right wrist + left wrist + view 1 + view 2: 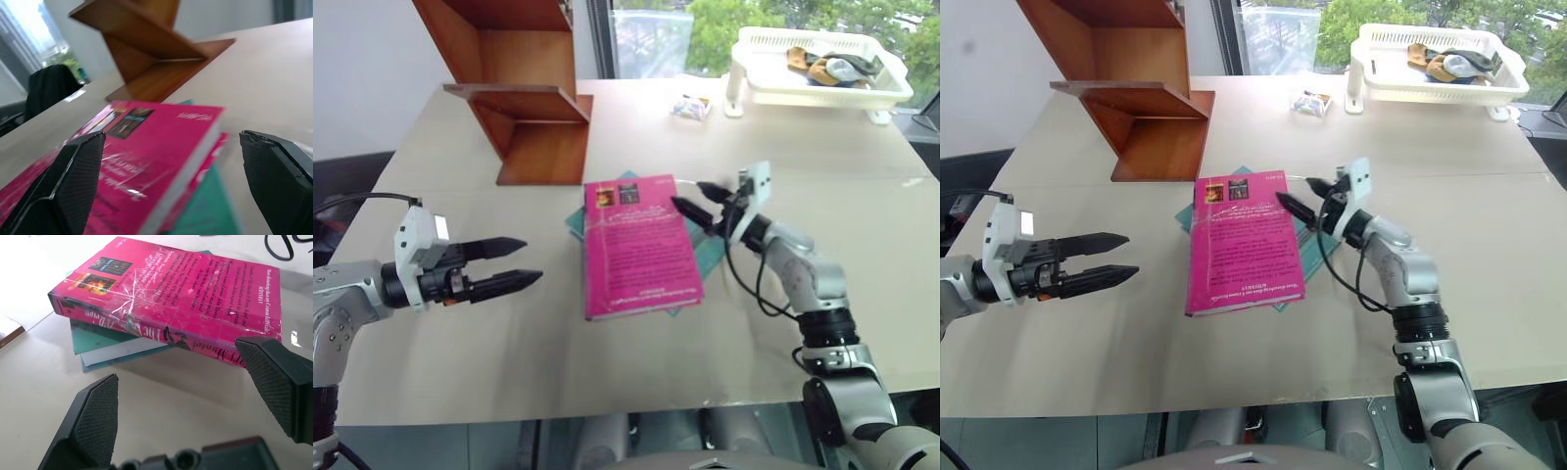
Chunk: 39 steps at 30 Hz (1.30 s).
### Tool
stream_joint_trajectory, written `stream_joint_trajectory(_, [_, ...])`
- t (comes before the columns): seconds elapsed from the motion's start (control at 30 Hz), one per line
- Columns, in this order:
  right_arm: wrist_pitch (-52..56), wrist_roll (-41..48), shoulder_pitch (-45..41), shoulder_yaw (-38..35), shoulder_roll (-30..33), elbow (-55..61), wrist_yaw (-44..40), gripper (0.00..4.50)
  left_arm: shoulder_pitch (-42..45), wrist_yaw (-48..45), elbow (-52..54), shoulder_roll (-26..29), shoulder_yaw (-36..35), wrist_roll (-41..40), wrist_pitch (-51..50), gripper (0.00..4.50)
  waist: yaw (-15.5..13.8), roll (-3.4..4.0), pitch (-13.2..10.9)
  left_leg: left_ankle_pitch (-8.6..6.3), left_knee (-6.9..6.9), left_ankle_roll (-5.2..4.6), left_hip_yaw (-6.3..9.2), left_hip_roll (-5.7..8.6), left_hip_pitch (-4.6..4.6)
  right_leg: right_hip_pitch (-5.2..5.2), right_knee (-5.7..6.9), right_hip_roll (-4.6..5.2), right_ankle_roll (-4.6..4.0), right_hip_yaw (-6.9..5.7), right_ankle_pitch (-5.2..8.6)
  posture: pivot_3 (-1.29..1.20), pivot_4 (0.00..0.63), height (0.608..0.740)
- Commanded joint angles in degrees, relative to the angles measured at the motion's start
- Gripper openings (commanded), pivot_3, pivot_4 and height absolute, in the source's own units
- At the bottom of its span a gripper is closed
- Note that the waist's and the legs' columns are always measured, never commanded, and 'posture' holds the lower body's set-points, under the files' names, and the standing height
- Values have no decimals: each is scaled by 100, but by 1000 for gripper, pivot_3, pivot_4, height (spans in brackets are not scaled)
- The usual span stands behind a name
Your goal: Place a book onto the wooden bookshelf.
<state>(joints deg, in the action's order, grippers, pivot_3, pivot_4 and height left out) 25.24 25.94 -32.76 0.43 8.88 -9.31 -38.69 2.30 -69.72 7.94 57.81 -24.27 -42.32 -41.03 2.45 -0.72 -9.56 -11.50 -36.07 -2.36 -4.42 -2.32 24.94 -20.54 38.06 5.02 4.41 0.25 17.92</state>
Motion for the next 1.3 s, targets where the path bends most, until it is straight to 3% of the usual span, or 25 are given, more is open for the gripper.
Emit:
stream_joint_trajectory(0.03, [53,-49,131,225,-55,299,-48,4500,-126,-10,103,36,-293,-58,39,4424,-9,-2,1,0,0,0,0,0,1,-1,0,0,0,0,0,0,150,740])
stream_joint_trajectory(0.57, [97,-50,130,436,-208,369,-113,4500,-219,98,158,-95,-229,-87,46,4424,0,-2,1,1,1,2,1,-1,3,-5,2,0,0,1,0,0,150,740])
stream_joint_trajectory(0.77, [-20,-60,149,236,63,449,-212,4500,-141,360,377,-488,-70,-394,-234,4424,-12,-2,1,1,0,2,0,0,3,-5,2,0,0,1,0,0,150,740])
stream_joint_trajectory(0.97, [293,534,715,-476,1065,1620,-599,4500,32,1051,415,-1302,636,-203,-263,4424,-92,-4,1,1,-1,1,4,8,9,-4,-1,10,1,-3,-1,0,150,740])
stream_joint_trajectory(1.13, [695,1587,2084,-1279,2478,3357,-1606,4500,278,1257,31,-1674,848,-452,-754,4424,-156,-5,0,-12,-3,-24,8,5,17,-3,-2,-1,1,-3,-1,0,150,740])
stream_joint_trajectory(1.3, [1070,2544,3555,-2451,3531,4314,-2297,4500,472,1223,-294,-1806,940,-785,-1347,4424,-146,-10,1,-15,-13,-28,7,-3,0,19,-4,-5,2,1,-1,0,150,740])
